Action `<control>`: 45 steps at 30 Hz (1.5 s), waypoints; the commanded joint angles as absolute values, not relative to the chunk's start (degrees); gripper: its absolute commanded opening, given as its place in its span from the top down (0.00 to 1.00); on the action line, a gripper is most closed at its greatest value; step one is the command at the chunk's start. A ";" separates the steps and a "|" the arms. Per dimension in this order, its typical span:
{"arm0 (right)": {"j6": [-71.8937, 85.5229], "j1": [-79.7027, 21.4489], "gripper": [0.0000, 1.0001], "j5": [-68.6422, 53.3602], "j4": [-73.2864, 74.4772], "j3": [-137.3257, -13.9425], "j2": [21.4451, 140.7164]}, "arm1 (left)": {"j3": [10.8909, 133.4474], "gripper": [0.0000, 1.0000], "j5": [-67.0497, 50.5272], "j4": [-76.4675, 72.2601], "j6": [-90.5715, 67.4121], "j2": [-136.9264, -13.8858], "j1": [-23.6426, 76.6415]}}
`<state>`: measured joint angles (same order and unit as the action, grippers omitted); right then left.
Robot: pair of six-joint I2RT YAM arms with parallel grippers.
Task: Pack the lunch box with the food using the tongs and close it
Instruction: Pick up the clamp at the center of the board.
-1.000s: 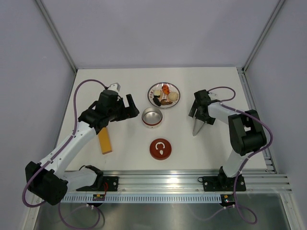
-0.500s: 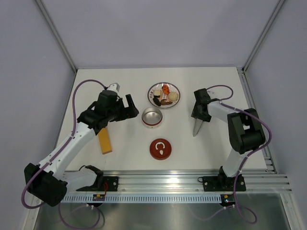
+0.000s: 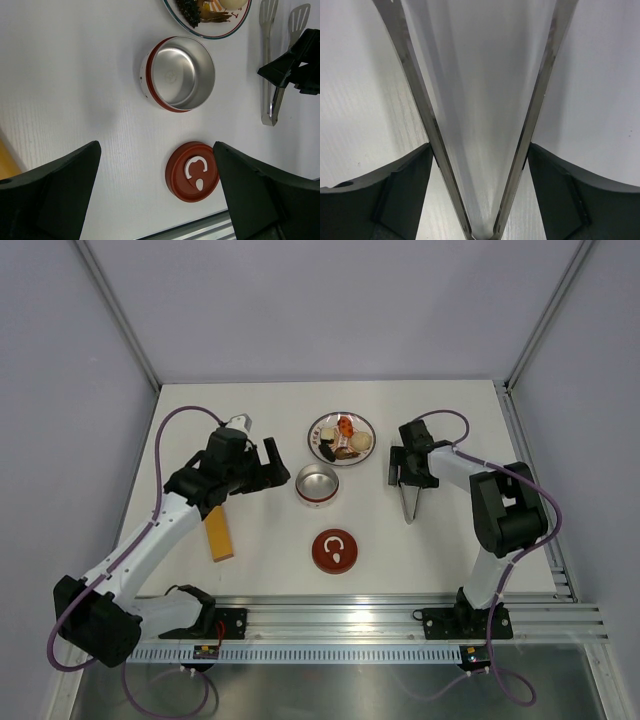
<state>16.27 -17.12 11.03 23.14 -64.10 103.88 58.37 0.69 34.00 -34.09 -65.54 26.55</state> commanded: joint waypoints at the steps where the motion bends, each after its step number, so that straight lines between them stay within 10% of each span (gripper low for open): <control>1: 15.12 -17.49 0.13 10.02 22.94 -66.00 105.20 | 59.85 0.01 0.44 32.52 -33.75 -65.83 26.37; 10: 17.23 -17.49 0.17 8.97 21.80 -65.92 106.61 | 59.94 0.01 0.88 32.70 -33.58 -66.09 26.37; 21: 15.82 -17.49 0.76 8.09 28.29 -67.23 102.05 | 60.56 0.01 2.19 33.57 -33.22 -66.09 26.37; 45: 14.24 -18.81 0.64 -7.21 59.67 -88.94 91.75 | 63.81 0.01 8.78 38.93 -29.89 -63.72 24.43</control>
<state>15.86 -17.45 -5.48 56.51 -84.42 92.64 60.80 4.21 38.15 -31.92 -65.84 24.71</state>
